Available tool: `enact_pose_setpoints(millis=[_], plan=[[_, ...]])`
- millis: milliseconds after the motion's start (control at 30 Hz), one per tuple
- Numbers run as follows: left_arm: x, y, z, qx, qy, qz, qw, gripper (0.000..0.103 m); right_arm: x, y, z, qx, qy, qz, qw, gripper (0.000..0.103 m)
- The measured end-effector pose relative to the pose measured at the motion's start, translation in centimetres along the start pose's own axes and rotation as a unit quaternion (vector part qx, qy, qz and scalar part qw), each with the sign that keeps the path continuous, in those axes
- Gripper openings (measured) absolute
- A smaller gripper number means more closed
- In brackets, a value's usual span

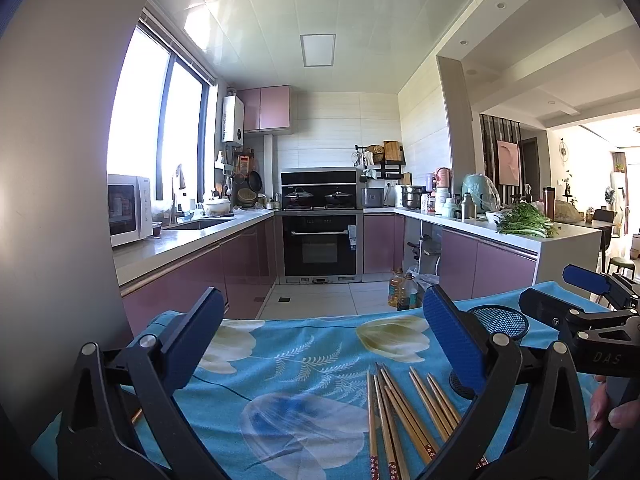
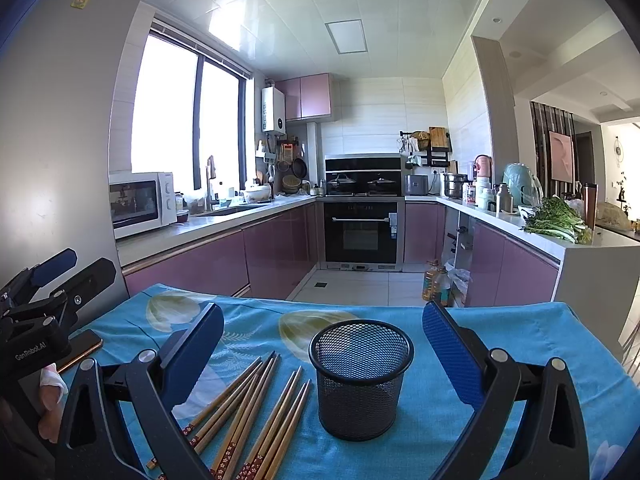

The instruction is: Organize utensils

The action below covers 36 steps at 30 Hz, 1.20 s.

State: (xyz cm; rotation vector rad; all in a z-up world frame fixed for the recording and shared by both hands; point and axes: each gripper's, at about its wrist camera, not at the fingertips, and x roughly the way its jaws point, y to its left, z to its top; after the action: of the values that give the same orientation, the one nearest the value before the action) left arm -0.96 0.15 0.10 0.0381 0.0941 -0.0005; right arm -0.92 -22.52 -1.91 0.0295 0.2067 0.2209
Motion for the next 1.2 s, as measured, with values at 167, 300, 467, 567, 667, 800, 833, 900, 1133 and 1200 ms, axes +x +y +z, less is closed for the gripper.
enact_pose_setpoints(millis=[167,300,467,567,667,800,833,900,1133,1200], plan=[[-0.03,-0.02,0.02,0.001,0.000,0.001,1.0000,0.098,-0.10,-0.01,0.00,0.001,-0.001,0.001,1.000,0.096],[-0.03,-0.02,0.02,0.001,0.000,0.001,1.0000,0.098,-0.06,-0.03,0.05,0.001,0.000,0.001,1.000,0.096],[-0.02,0.01,0.02,0.001,0.000,0.001,1.0000,0.098,0.03,-0.13,0.11,0.004,-0.001,0.000,1.000,0.096],[-0.01,-0.01,0.01,0.001,0.000,0.001,1.0000,0.098,0.06,-0.15,0.16,0.005,0.000,0.001,1.000,0.096],[-0.01,0.01,0.00,0.001,0.000,0.001,1.0000,0.098,0.04,-0.16,0.16,0.005,-0.001,0.002,1.000,0.096],[0.00,0.00,-0.01,0.001,0.000,0.001,1.0000,0.098,0.09,-0.25,0.20,0.005,0.000,0.003,1.000,0.096],[0.01,0.01,-0.01,0.001,0.001,0.001,1.0000,0.098,0.12,-0.24,0.20,0.006,0.000,0.002,1.000,0.096],[0.17,-0.04,-0.06,0.001,0.003,0.001,1.0000,0.098,0.16,-0.24,0.23,0.005,0.000,0.003,1.000,0.096],[0.42,-0.14,-0.15,0.003,0.010,0.003,0.9999,0.098,0.39,-0.43,0.16,0.006,0.003,0.005,1.000,0.096],[0.52,-0.19,-0.16,0.003,0.011,0.004,0.9999,0.098,0.34,-0.47,0.15,0.006,0.002,0.005,1.000,0.096]])
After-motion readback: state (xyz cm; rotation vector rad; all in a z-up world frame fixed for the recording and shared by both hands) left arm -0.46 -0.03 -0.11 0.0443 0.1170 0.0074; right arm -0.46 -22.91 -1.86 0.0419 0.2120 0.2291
